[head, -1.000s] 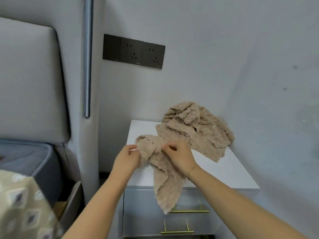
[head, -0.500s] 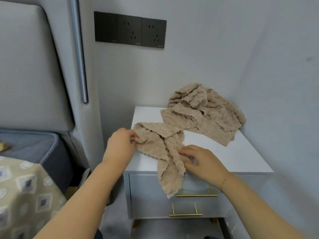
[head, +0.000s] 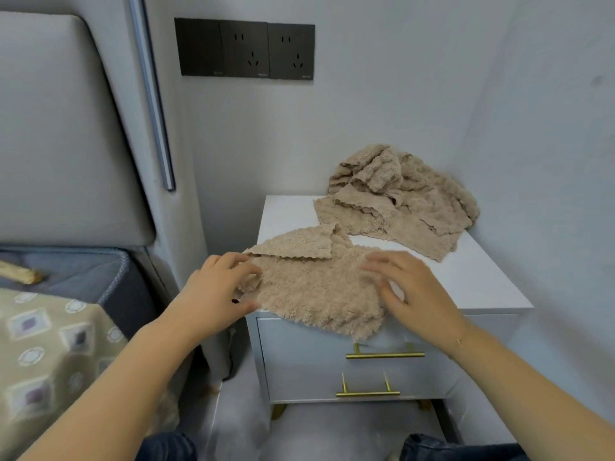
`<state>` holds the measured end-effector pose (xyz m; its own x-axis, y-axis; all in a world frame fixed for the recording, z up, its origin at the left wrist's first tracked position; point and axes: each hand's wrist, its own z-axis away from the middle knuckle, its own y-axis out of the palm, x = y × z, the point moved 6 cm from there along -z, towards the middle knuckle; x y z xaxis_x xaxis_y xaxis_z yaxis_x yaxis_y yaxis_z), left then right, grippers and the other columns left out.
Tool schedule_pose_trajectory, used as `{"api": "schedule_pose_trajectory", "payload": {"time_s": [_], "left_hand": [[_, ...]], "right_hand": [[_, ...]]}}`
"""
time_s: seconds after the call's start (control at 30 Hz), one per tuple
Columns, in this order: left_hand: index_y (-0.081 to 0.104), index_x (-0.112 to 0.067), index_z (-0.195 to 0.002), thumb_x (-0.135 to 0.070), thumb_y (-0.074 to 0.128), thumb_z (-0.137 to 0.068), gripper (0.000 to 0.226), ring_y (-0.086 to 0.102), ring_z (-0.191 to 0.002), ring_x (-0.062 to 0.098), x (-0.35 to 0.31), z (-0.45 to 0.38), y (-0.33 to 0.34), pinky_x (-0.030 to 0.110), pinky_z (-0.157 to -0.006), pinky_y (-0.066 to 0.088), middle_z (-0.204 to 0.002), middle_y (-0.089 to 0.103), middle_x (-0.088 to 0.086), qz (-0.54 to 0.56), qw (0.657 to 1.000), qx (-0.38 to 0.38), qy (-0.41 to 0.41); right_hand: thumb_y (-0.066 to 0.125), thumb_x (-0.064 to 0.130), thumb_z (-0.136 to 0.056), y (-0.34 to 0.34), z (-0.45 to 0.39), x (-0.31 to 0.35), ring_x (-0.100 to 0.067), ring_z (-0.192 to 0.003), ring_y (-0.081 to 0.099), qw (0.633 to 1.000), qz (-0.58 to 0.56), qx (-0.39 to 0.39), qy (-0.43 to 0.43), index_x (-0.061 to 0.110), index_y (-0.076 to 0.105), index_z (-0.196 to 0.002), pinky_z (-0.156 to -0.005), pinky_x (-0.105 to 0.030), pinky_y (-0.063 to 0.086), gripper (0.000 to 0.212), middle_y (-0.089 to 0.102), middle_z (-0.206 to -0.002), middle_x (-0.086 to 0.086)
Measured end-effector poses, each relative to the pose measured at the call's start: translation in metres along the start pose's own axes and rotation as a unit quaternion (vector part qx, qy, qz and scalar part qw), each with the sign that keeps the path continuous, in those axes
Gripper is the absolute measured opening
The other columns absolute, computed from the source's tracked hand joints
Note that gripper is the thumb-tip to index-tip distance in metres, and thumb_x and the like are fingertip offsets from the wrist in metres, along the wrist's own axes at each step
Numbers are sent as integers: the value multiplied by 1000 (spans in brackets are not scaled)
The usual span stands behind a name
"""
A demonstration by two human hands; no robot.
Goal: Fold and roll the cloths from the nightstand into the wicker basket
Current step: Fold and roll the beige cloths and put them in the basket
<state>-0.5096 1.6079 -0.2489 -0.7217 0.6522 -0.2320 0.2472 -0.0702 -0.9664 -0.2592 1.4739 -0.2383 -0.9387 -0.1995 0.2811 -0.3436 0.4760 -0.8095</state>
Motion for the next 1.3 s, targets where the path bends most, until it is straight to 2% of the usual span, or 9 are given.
{"api": "schedule_pose_trajectory", "payload": {"time_s": [0.17,0.3,0.4,0.5,0.6,0.7,0.87,1.1,1.3], "left_hand": [[37,-37,-143,-39,72,-83,70,28,-133,12,12,14,24,31,-114,27,-144,31,-16,73,995,29,58],[39,-39,-141,-26,75,-82,70,39,-117,7,20,12,29,24,-106,33,-124,40,-18,105,992,-4,72],[51,-33,-135,-23,75,-82,59,41,-104,4,21,14,26,25,-97,40,-111,44,-17,80,991,-37,98],[65,-30,-120,-37,71,-84,38,39,-89,0,18,18,12,19,-82,40,-98,52,-20,60,985,-79,144],[71,-41,-99,-69,52,-78,40,47,-93,3,17,20,-2,14,-80,38,-87,60,-19,105,985,-50,127],[74,-41,-83,-71,51,-72,40,48,-105,2,5,22,-11,5,-88,32,-99,63,-23,169,978,3,120],[69,-36,-111,-50,55,-90,29,52,-113,-9,-40,8,-2,16,-100,40,-117,63,-26,185,974,39,126],[50,-36,-138,-68,11,-86,72,24,-144,10,-57,-28,38,34,-118,20,-155,33,-10,5,985,77,156],[45,-12,-142,-39,36,-103,48,23,-144,18,-24,-51,29,28,-115,19,-162,7,1,101,994,40,10]], "right_hand": [[67,34,-79,42,42,15,-12,-136,29,975,93,176,-98,28,36,-146,-112,-25,19,74,34,-151,6],[79,8,-65,56,45,-2,-19,-135,32,970,158,154,-103,21,30,-149,-110,-32,22,98,35,-152,-1],[66,-5,-73,47,39,-1,-18,-123,47,984,103,59,-132,18,46,-137,-102,-31,35,71,54,-137,-3],[53,16,-85,25,32,-1,-11,-109,56,993,32,21,-113,19,66,-116,-94,-24,39,34,68,-116,6],[69,19,-86,-4,28,-12,-3,-94,61,990,-128,-12,63,26,75,-95,-84,-17,43,13,71,-94,21],[72,9,-82,-21,30,-25,2,-90,65,947,-261,-33,185,24,76,-89,-79,-8,45,17,73,-91,19],[70,2,-82,-22,22,-22,2,-89,67,928,-317,15,194,15,76,-93,-78,-7,45,19,75,-91,13],[68,9,-86,-6,21,-25,2,-74,61,919,-315,107,211,18,75,-84,-71,-9,42,11,71,-74,8],[69,23,-84,-5,22,-29,-4,-71,58,915,-320,112,217,13,74,-82,-70,-14,41,12,67,-71,-4]]}}
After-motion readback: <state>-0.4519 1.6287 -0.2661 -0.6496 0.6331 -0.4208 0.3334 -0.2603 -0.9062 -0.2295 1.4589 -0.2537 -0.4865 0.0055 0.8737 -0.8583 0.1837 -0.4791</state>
